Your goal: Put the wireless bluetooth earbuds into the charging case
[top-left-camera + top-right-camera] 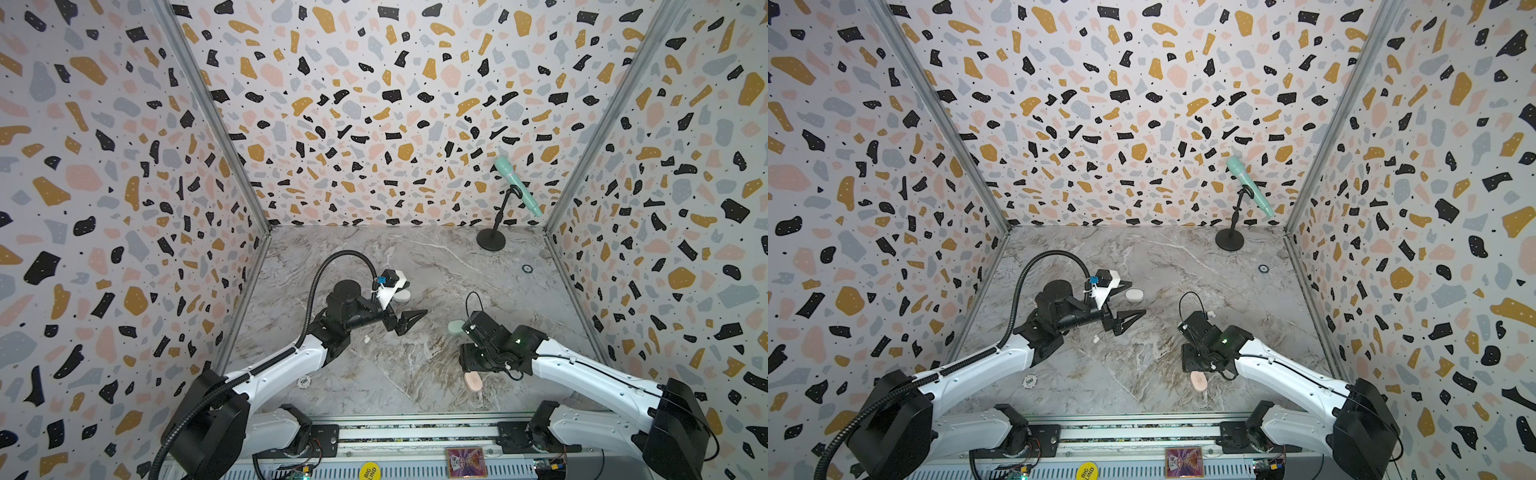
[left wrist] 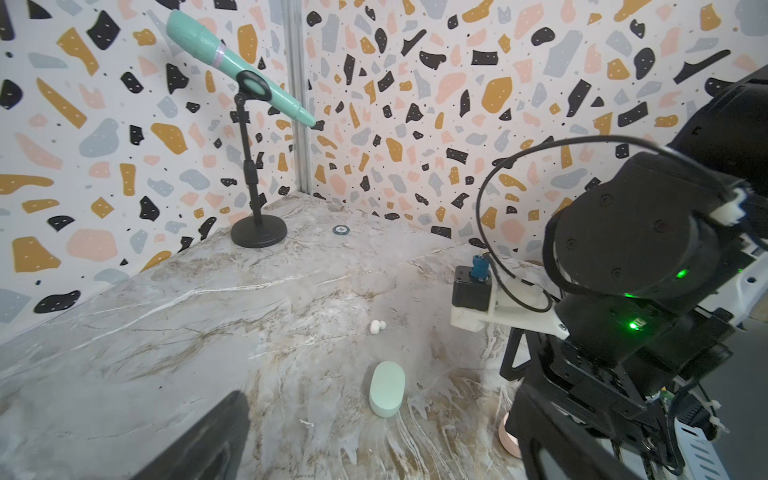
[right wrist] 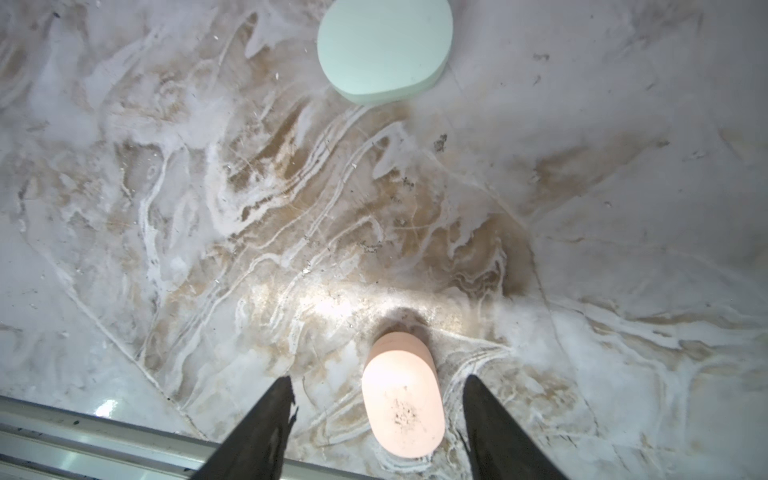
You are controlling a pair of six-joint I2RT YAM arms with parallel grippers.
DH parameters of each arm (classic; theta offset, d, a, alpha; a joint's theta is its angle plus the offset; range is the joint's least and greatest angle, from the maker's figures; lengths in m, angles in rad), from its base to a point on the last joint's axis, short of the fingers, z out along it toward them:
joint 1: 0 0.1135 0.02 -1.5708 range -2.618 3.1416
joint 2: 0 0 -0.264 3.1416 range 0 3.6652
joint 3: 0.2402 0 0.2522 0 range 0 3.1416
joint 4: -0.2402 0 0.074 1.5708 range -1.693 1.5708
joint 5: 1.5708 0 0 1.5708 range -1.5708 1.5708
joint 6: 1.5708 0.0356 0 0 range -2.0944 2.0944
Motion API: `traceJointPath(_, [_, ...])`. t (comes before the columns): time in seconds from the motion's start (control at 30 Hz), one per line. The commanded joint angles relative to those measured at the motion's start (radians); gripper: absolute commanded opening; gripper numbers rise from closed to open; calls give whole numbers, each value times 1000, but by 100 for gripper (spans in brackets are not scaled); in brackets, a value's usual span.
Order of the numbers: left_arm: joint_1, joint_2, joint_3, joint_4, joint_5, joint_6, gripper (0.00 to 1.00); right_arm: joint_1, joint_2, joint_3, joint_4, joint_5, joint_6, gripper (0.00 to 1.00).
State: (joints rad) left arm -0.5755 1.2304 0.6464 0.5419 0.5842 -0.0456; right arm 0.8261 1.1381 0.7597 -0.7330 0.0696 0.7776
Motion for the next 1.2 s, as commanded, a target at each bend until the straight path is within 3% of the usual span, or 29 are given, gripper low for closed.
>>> traceJointPath(0.0, [36,-18,-6,30,-90,-50,100,-10,33,89,-19,-4,-45,71])
traceJointPath(0.2, [83,46,79,-99,-163,-52,100,-115,122,197,106,-94,-143,79])
traceJointPath(0.53, [135,-5,50,-186,-265,-81,100,-164,534,566,181,-133,-328,86])
traceJointPath(0.9, [202,-87,-61,-142,-266,-157,100,-121,990,1076,39,-91,-317,93])
traceJointPath(1.17, [227,-108,-80,-134,-247,-165,100,-105,1161,1254,-13,-56,-294,94])
